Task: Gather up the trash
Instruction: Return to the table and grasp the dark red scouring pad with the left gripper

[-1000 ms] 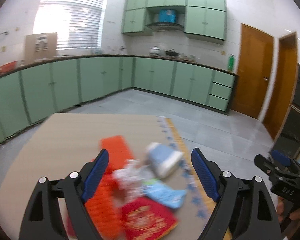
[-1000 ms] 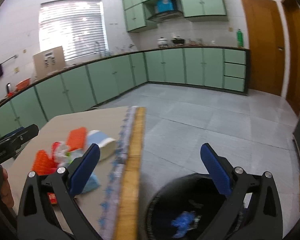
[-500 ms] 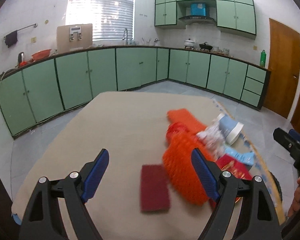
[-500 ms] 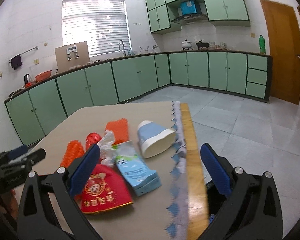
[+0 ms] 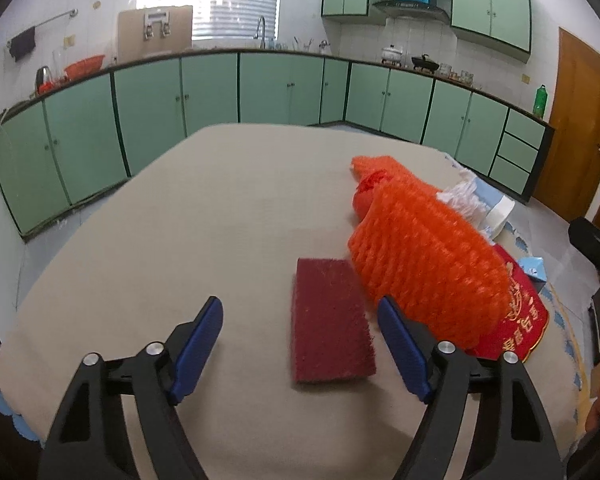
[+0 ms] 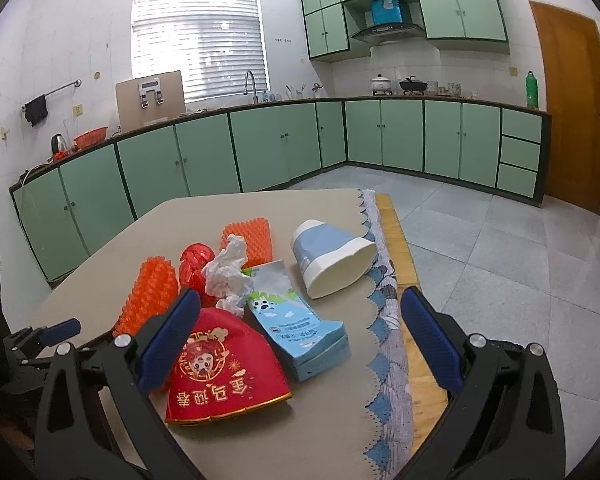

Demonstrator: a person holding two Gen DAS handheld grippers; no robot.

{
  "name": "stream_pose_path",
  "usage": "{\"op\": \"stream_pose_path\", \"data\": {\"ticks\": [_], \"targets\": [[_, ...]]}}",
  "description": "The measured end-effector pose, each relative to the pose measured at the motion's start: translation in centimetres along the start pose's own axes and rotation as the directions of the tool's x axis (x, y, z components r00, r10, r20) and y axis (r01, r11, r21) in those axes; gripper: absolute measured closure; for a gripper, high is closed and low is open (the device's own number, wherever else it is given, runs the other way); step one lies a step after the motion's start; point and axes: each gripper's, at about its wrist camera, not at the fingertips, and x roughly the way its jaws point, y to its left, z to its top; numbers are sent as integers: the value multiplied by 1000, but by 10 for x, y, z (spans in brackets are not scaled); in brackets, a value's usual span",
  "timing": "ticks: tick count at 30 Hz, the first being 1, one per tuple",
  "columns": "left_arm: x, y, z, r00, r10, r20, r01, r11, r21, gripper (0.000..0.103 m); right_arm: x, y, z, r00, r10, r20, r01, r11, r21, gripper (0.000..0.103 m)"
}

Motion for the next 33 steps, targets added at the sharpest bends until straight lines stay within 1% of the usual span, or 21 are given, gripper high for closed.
{"op": "stream_pose_path", "data": {"ticks": [7,9,12,16,17,18,20,24,27,33], "targets": [[9,-3,-3,999,-19,-37,20,1000,25,27,2,8,2,1000,3,-4,-3,1000,-21,6],[12,-4,-4,998,-23,-51,25,999,33,30,2,11,2,1000,5,-4,-5,1000,-27,6],[16,-3,-5,997,-27,-73,29,999,32,33,3,13,3,1000,6,-4,-7,999,-32,6],[18,-4,-6,997,-22,-78,25,999,43,35,7,16,5,1000,11,-11,-11,999,-35,6],[18,-4,-6,997,-23,-76,26,999,44,41,7,17,5,1000,12,-12,-13,999,-35,6],[18,-2,-5,997,-25,-74,28,999,42,50,8,19,5,1000,15,-13,-15,999,-37,6],[17,1,-4,997,-30,-72,33,999,37,61,8,22,5,1000,20,-15,-21,999,-45,6],[16,5,-2,997,-47,-65,49,999,21,61,8,28,5,999,37,-21,-38,998,-58,6],[8,12,5,998,-50,-34,49,999,-4,62,8,33,7,998,55,-20,-56,996,-66,6],[-3,24,21,1000,-31,-3,31,999,-26,62,13,51,8,994,108,-23,-109,992,-67,6]]}}
